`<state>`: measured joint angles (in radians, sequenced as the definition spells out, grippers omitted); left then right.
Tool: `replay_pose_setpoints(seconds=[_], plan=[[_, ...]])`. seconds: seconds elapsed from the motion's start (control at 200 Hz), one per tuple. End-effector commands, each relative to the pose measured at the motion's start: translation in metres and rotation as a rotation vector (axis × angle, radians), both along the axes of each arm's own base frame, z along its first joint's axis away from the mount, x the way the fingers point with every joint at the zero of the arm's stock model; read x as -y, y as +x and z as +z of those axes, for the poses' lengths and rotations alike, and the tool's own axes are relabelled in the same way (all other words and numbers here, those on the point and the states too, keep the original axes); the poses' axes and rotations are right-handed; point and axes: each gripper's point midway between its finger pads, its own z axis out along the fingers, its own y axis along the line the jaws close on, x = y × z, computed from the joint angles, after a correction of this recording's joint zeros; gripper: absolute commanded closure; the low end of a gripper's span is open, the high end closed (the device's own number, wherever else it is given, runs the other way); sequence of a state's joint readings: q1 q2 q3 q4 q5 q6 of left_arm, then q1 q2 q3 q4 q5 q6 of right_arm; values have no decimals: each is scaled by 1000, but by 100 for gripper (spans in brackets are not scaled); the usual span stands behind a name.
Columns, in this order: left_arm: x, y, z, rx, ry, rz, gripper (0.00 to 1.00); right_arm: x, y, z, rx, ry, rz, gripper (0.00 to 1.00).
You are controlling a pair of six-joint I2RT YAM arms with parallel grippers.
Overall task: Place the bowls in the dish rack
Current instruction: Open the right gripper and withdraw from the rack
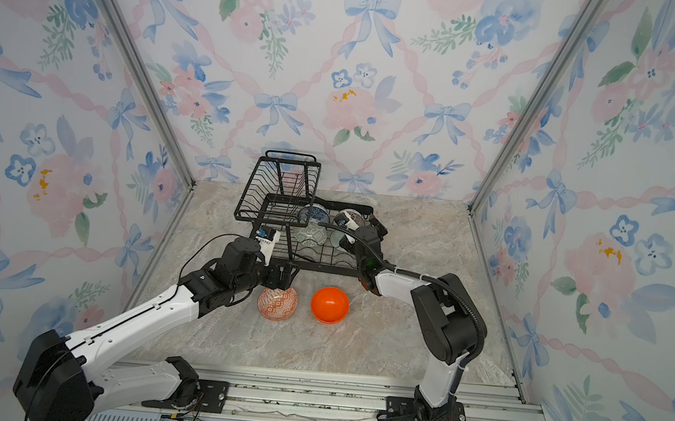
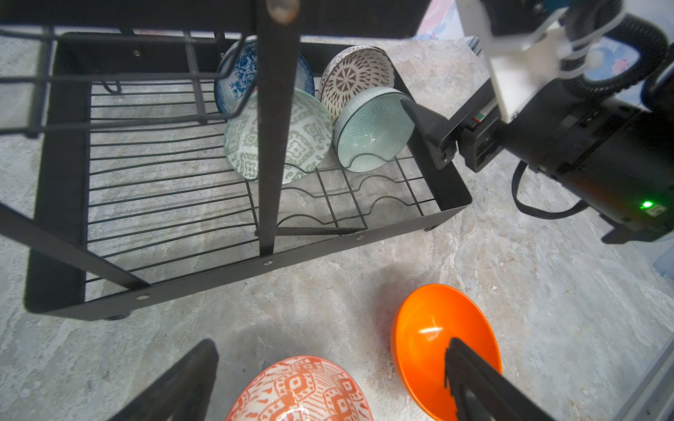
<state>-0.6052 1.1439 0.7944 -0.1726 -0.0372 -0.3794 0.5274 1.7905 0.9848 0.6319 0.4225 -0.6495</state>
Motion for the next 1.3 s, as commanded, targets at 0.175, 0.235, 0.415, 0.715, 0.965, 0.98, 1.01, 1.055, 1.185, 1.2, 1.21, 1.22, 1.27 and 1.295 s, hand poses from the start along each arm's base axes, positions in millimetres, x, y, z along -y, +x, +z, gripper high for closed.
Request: replay_pose_setpoints(seconds=[0.175,0.235,0.415,0.715,0.965,0.98,1.01,1.055,1.185,1.2,1.21,1.22,1.27,1.295], plan=[[-14,-8,-10,-25,32,30,2,7,-32,45,-20,117,-8,3],[-15,-10,-11,-27,31,30,2,9,-41,55,-29,146,-11,3],[-22,-13,-16,-41,54,57,2,16,-74,81,-109,229,-14,3],[-42,-30,-53,-135,74,145,2,25,-147,95,-243,333,41,3],[-55,-40,-62,-177,69,211,2,48,-180,87,-425,452,-81,3],[-56,-41,-63,-180,72,213,2,49,-181,86,-446,460,-92,3],[-58,-42,-63,-183,79,221,2,52,-184,81,-490,473,-117,3],[-60,-43,-64,-189,87,231,2,56,-186,73,-559,492,-160,3],[-62,-47,-68,-204,82,236,2,65,-191,48,-733,543,-249,3],[-62,-47,-69,-207,83,236,2,64,-191,46,-744,553,-250,3],[-62,-47,-70,-207,84,236,2,65,-191,45,-748,560,-252,3],[-62,-47,-70,-209,85,237,2,64,-192,44,-757,566,-250,3],[-63,-48,-74,-217,92,238,2,65,-191,39,-786,614,-256,3],[-63,-49,-77,-223,99,238,2,66,-190,37,-801,640,-261,3]])
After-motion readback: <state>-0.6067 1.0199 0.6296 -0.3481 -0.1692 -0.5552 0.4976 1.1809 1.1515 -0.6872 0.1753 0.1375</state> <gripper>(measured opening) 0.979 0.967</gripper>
